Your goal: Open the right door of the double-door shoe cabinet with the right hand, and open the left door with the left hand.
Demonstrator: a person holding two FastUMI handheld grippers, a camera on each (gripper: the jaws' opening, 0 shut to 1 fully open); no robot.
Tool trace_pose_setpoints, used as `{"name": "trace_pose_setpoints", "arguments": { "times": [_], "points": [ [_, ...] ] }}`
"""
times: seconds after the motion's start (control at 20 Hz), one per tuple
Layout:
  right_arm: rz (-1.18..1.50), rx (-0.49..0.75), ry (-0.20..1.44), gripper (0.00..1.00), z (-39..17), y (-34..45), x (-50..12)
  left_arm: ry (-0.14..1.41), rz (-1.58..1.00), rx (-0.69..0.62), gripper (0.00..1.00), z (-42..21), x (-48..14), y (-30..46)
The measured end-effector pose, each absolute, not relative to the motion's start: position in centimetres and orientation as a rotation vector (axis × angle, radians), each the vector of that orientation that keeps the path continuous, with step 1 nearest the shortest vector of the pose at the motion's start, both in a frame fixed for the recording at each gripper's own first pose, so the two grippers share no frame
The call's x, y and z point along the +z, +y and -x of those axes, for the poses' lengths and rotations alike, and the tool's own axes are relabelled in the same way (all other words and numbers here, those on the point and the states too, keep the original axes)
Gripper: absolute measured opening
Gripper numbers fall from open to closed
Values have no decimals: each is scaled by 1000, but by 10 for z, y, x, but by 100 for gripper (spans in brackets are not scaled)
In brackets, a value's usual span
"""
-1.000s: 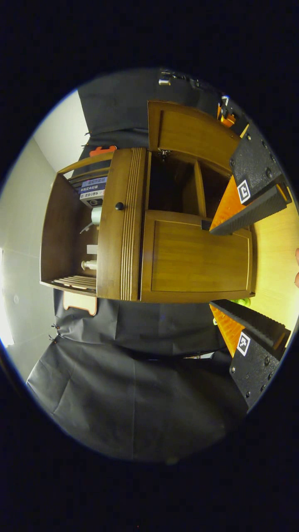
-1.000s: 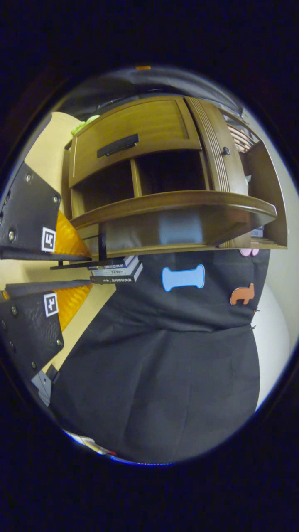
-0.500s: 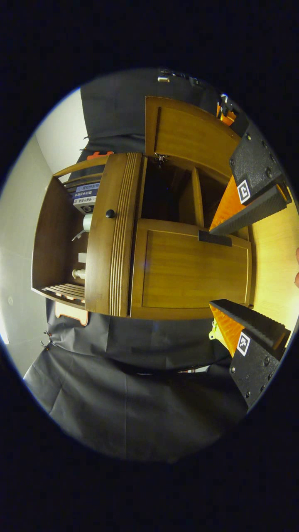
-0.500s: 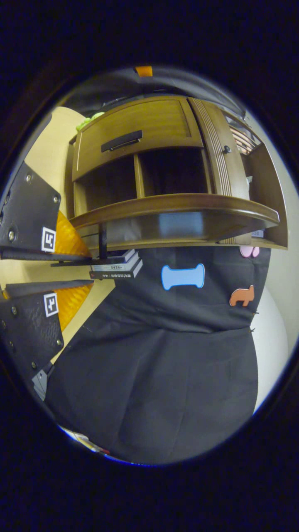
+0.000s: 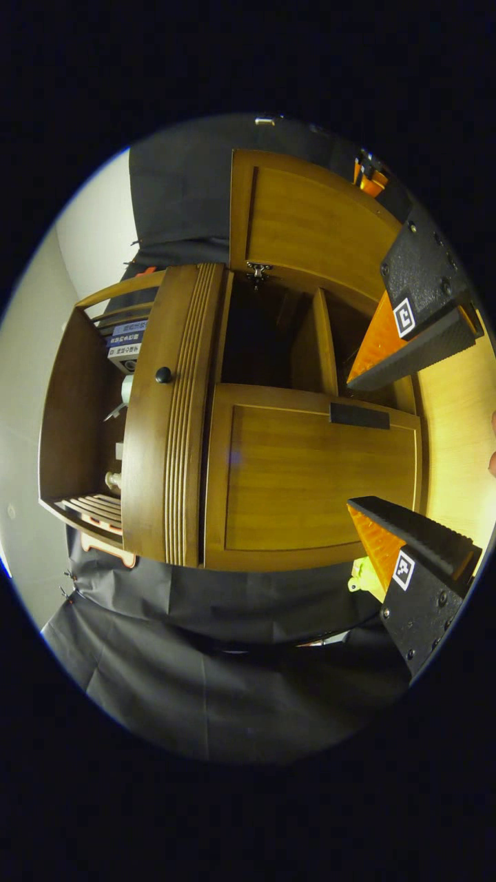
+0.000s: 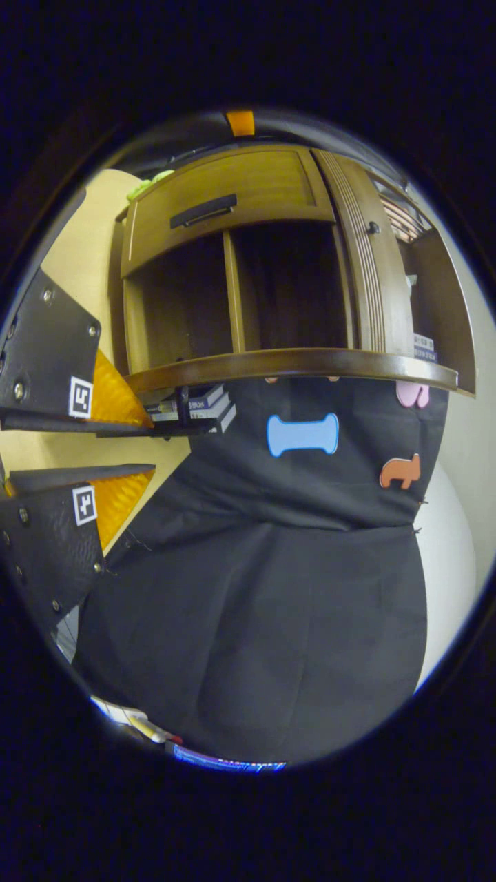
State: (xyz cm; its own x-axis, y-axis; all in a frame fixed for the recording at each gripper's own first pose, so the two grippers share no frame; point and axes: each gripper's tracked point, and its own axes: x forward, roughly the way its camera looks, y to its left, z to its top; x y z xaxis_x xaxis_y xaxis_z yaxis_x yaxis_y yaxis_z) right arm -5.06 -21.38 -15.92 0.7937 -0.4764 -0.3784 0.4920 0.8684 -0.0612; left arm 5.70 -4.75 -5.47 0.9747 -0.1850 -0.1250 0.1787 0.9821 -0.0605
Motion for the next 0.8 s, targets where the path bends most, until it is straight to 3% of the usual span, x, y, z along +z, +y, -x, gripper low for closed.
{"name": "trace_pose_setpoints", "arguments": {
  "times": [0.5, 0.8],
  "points": [
    [-51, -592, 366, 22, 72, -238, -140, 185, 31, -254, 93, -118, -91, -85],
    [-57, -695, 366, 22, 115, -275, -131, 276, 7, -248, 94, -150, -136, -95]
  ]
}}
